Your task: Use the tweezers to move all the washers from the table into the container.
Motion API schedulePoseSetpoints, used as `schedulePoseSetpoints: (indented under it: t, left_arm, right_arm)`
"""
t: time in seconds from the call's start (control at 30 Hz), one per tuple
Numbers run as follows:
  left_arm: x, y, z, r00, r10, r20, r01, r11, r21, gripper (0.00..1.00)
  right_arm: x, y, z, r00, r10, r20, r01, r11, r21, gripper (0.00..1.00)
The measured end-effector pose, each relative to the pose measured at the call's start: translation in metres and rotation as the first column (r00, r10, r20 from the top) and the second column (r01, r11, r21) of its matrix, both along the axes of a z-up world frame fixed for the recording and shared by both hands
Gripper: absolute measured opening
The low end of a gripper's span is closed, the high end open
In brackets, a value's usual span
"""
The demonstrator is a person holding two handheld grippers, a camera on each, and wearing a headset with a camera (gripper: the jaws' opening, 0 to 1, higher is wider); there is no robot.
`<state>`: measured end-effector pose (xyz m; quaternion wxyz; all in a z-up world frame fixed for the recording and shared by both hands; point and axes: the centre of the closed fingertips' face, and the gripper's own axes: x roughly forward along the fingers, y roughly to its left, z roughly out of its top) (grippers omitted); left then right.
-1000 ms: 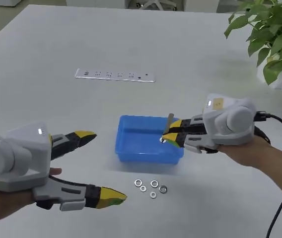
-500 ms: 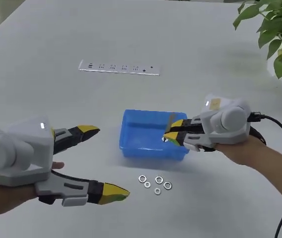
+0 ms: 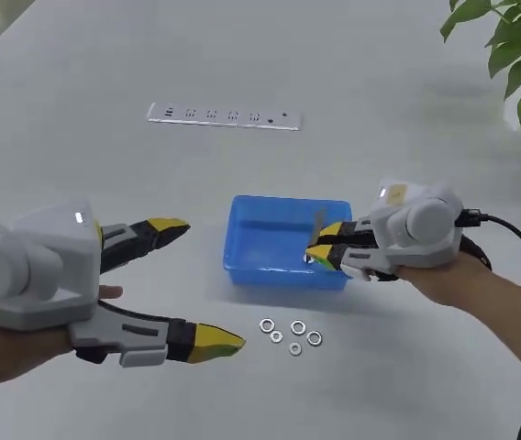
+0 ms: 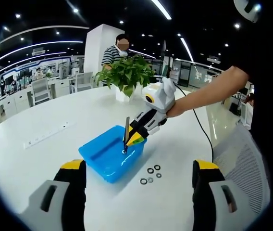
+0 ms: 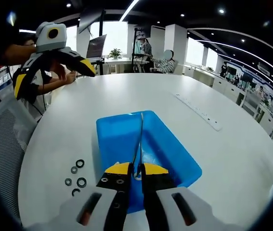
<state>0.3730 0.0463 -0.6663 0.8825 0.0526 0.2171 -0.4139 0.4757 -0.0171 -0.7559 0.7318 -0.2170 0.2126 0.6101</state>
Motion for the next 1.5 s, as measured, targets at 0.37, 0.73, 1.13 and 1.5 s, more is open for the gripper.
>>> schedulePoseSetpoints:
  t: [0.37, 0.73, 1.13, 1.5]
  left_arm:
    - [0.014, -0.007, 0.004, 0.999, -0.028, 0.031, 0.028, 1.000, -0.002, 0.78]
    - [0.038, -0.019, 0.006, 0.995, -0.086, 0.049, 0.085, 0.996, 0.028, 0.55]
    - [0.064, -0.044, 0.006, 0.983, -0.169, 0.069, 0.166, 0.985, 0.046, 0.38]
    - [0.083, -0.064, 0.004, 0.970, -0.227, 0.083, 0.222, 0.973, 0.058, 0.28]
  right_arm:
    - [0.001, -0.003, -0.005, 1.000, -0.003, 0.001, 0.003, 1.000, -0.008, 0.09]
    - [0.001, -0.001, -0.005, 1.000, 0.008, 0.001, -0.008, 1.000, -0.008, 0.09]
    - [0.000, -0.001, -0.004, 1.000, 0.007, 0.001, -0.007, 1.000, -0.001, 0.09]
    - [0.000, -0.001, -0.004, 1.000, 0.008, 0.003, -0.008, 1.000, -0.001, 0.09]
